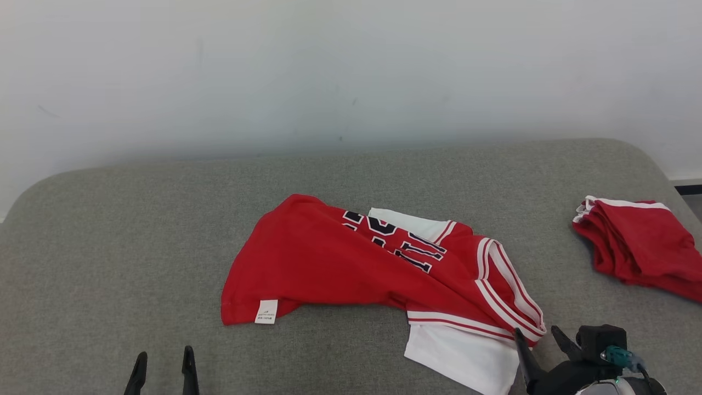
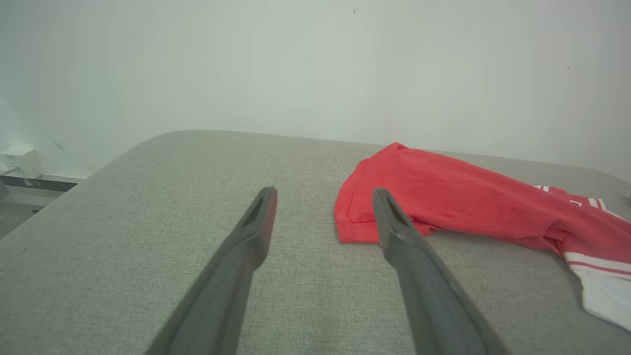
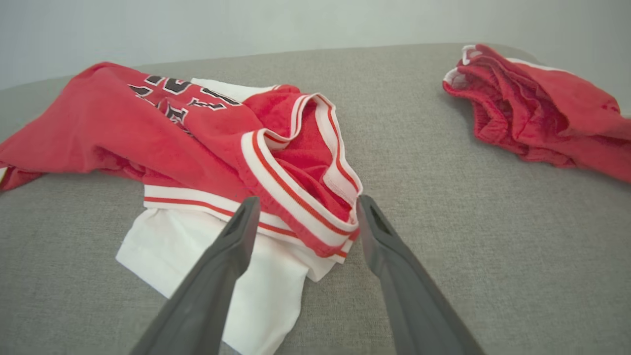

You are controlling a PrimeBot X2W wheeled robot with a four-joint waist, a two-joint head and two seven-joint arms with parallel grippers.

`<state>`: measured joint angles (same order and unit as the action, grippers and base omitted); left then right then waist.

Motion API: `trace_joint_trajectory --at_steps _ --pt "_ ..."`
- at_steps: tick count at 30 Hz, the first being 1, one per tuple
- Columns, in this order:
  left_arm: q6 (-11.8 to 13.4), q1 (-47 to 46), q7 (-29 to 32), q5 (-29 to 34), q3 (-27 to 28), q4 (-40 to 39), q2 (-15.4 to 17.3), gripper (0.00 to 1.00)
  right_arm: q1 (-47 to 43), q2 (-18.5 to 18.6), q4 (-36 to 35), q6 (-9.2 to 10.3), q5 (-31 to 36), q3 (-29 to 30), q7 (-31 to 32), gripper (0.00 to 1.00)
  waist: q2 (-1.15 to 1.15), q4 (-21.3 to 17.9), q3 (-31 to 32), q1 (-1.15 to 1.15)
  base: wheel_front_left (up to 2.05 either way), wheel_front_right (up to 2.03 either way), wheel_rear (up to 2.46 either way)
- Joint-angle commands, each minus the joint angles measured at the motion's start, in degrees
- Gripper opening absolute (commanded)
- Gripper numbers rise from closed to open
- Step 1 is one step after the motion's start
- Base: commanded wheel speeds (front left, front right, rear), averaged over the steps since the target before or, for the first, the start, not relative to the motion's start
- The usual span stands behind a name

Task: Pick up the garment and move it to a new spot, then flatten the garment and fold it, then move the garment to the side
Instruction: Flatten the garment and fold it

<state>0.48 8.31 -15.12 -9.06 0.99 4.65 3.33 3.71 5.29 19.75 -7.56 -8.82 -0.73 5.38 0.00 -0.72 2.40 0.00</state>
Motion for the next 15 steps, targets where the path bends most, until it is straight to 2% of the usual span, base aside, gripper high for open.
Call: trace_joint_trajectory --at_steps 1,5,14,15 --pt "-0.03 -0.25 -0.01 0.43 0.06 -0.27 -0.07 1.0 0.74 0.18 0.67 0.17 -0.5 0.52 1.33 1.0 0.0 0.1 -0.21 0.0 0.0 0.0 0.0" --pt "-0.35 -0.91 -0.01 0.66 -0.04 -0.37 -0.16 1.0 2.12 0.4 2.99 0.17 -0.15 1.63 4.88 1.0 0.0 0.44 -0.95 0.0 0.0 0.0 0.0" --pt "-0.68 -1.92 -0.01 1.09 -0.28 -0.56 -0.27 1.0 6.68 0.97 8.8 0.17 -0.03 1.53 5.65 1.0 0.0 1.22 -2.87 0.0 0.0 0.0 0.0" --pt "-0.73 -2.17 -0.01 1.14 -0.31 -0.58 -0.28 1.0 7.28 1.1 9.39 0.17 -0.07 1.42 5.65 0.78 0.0 1.32 -3.06 0.0 0.0 0.0 0.0"
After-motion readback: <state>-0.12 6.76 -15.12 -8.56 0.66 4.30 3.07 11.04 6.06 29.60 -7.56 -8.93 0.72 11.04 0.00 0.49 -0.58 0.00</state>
